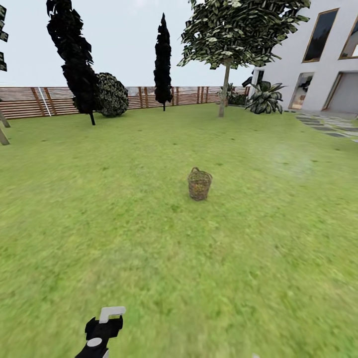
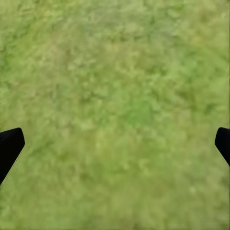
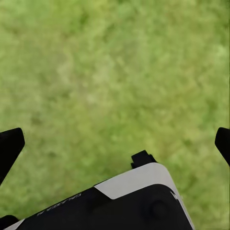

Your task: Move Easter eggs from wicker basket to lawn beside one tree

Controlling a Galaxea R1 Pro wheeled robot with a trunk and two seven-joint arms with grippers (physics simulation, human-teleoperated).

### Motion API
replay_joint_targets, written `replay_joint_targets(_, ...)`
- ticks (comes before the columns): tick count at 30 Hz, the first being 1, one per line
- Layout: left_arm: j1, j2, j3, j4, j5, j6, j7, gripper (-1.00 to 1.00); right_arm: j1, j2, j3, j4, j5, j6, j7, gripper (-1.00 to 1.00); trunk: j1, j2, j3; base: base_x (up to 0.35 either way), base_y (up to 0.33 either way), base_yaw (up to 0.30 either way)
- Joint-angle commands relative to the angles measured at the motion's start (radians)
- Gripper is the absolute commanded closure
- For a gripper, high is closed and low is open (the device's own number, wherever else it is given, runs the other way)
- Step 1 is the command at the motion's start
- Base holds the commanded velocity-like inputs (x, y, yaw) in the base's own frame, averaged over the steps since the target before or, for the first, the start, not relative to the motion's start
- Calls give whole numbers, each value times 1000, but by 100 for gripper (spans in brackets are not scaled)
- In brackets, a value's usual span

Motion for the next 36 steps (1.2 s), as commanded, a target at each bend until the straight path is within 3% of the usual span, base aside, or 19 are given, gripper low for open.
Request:
replay_joint_targets(1, -1, -1, 8, 1, -10, -3, 0, -100, -1, 1, -4, 0, -7, -5, 0, -100, 1, -2, -2, 294, 158, -1)
replay_joint_targets(36, -1, -1, 8, 1, -10, -3, 0, -100, -1, 1, -4, 0, -7, -5, 0, -100, 1, -2, 2, 294, 158, -28)
